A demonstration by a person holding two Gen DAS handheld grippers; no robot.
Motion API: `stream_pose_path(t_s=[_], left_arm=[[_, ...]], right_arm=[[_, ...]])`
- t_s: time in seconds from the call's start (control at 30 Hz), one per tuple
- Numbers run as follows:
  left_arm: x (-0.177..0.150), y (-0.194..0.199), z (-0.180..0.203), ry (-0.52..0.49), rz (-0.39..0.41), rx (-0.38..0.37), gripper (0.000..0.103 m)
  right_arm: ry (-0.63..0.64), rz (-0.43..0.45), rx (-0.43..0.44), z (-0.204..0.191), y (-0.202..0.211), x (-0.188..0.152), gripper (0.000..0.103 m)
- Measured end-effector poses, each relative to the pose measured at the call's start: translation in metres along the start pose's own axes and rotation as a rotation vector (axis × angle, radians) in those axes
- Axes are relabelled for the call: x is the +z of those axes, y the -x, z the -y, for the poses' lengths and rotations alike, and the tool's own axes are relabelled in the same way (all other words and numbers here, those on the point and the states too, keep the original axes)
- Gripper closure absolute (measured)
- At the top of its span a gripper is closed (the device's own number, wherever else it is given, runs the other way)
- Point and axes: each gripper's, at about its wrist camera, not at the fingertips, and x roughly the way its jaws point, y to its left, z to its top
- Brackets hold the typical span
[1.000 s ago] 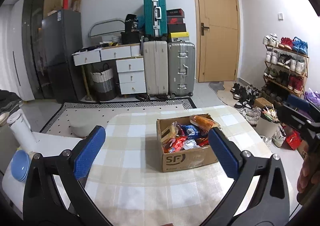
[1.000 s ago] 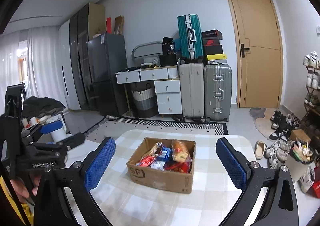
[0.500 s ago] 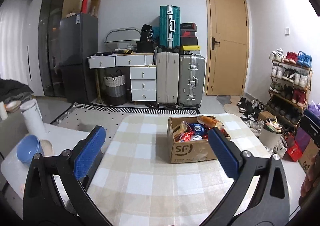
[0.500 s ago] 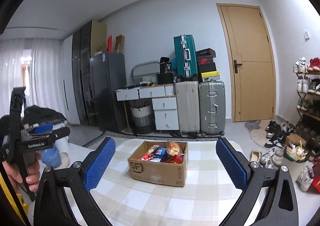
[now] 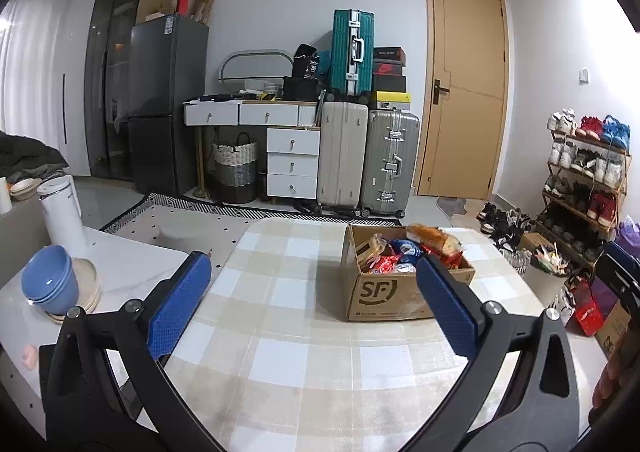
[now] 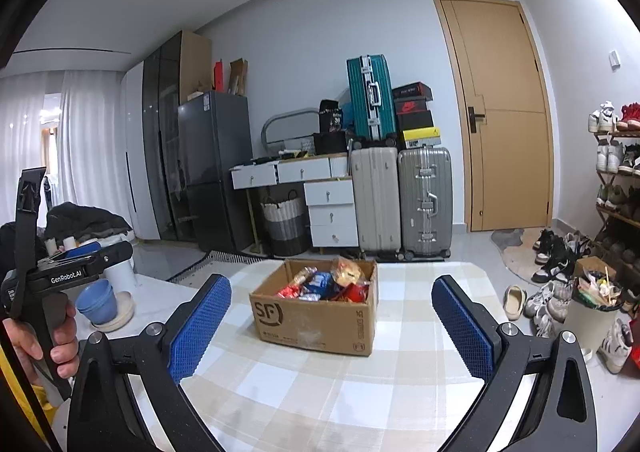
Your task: Organize snacks
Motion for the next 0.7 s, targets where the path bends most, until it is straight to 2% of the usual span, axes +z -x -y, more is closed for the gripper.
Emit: stream_pose_path(t_s=[0.03, 0.1, 0.27, 0.4, 0.57, 0.7], left_arm=[[-0.005, -0.008, 0.001, -0.017, 0.009, -0.019, 0.001], [-0.016, -0.028, 0.003, -0.048, 0.011, 0.004, 0.001], [-0.046, -0.072, 0.002, -0.026, -0.017, -0.001, 0.001], [-0.066, -0.100, 0.001, -0.013, 0.016, 0.041, 0.001], [-0.087, -0.136, 0.000, 0.008, 0.039, 0.050, 0.001], [-0.107, -0.161, 0.006, -0.020, 0.045, 0.064, 0.000]], right_arm=[[0.005, -0.003, -0.010, 0.001, -0.005, -0.005, 0.001], [0.012, -0.013, -0.030, 0.004, -0.017, -0.015, 0.001], [0.015, -0.028, -0.044, 0.014, -0.050, -0.044, 0.001], [-0.023, 0.008, -0.045, 0.025, -0.074, -0.061, 0.001], [0.007, 0.041, -0.066, 0.028, -0.099, -0.081, 0.001], [0.027, 0.076, -0.083, 0.025, -0.109, -0.094, 0.001]])
